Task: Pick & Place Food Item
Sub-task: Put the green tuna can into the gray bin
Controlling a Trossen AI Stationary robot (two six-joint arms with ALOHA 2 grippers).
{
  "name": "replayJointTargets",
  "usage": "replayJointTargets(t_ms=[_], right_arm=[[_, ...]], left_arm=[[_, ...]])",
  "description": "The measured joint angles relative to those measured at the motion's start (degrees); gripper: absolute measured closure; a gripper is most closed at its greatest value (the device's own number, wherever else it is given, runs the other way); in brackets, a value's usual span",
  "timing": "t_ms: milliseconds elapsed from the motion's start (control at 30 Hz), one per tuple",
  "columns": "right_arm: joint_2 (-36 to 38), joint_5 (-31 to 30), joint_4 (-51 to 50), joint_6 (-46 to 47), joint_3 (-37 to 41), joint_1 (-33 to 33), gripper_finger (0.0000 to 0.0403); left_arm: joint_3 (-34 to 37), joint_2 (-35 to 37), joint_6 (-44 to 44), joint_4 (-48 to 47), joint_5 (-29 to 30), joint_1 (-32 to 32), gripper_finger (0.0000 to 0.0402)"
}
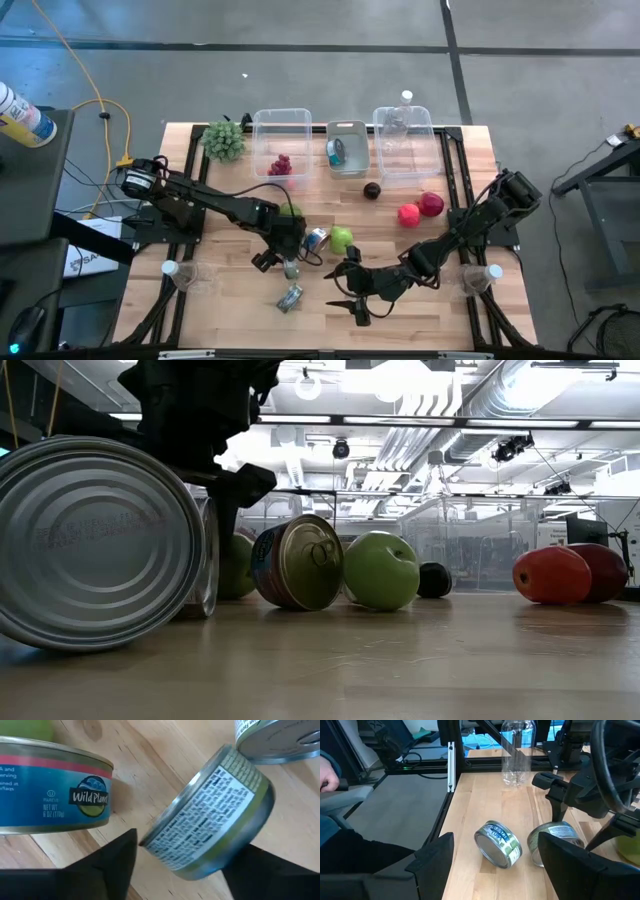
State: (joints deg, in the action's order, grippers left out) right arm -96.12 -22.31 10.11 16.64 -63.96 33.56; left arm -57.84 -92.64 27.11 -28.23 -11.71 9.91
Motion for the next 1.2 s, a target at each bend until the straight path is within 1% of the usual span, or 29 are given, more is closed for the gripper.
replayJointTargets(t_ms=[67, 133, 200, 233, 367, 433, 500, 567, 667, 867, 967, 1067, 1200], right_arm=[[0.00, 0.00, 0.00, 0.01, 0.00, 0.00, 0.0124], [0.00, 0.00, 0.00, 0.02, 0.00, 0.02, 0.0124], [0.00, 0.00, -0.02, 0.00, 0.00, 0.02, 0.0124], [0.00, 0.00, -0.02, -0.02, 0.00, 0.02, 0.0124], [0.00, 0.00, -0.36, -0.31, 0.00, -0.18, 0.0124], [0.00, 0.02, -0.94, -0.30, 0.00, -0.33, 0.0124], [0.00, -0.02, -1.05, -0.22, 0.00, -0.37, 0.0124], [0.00, -0.02, -0.65, -0.20, 0.00, -0.37, 0.0124], [0.00, -0.04, -0.35, 1.57, 0.00, -0.35, 0.0124], [0.00, 0.00, -0.82, 2.89, 0.00, -0.07, 0.0124], [0.00, -0.01, -0.82, 2.71, 0.02, -0.09, 0.0124], [0.00, 0.00, -1.46, 3.02, 0.02, -0.20, 0.0124], [-1.69, -0.23, -2.49, 3.08, 0.04, -0.93, 0.0124]], left_arm=[[0.00, 0.00, -0.40, -0.02, 0.53, 0.00, 0.0196], [-0.02, 0.02, -1.37, 0.02, 3.08, 0.04, 0.0224], [-0.05, 0.04, -1.42, 0.02, 4.56, 0.00, 0.0245], [-0.07, 0.07, -1.17, 0.16, 4.97, 0.00, 0.0249], [-0.07, 0.07, -0.26, 1.01, 5.35, 0.00, 0.0248], [-0.07, 0.15, -0.33, 1.08, 5.90, 0.00, 0.0239], [-0.10, 0.33, -1.48, 0.88, 6.97, 0.00, 0.0232], [-0.94, 1.14, -3.68, -1.51, 9.58, 0.21, 0.0231], [-2.13, 3.73, -5.79, -3.32, 12.43, 0.84, 0.0234], [-2.47, 9.89, -7.62, -2.59, 12.63, 2.94, 0.0237], [-2.47, 12.42, -9.51, -2.78, 14.02, 4.13, 0.0237], [-2.47, 14.10, -11.41, -2.91, 15.55, 5.69, 0.0237], [-2.47, 14.32, -10.70, -2.92, 17.51, 7.57, 0.0237]])
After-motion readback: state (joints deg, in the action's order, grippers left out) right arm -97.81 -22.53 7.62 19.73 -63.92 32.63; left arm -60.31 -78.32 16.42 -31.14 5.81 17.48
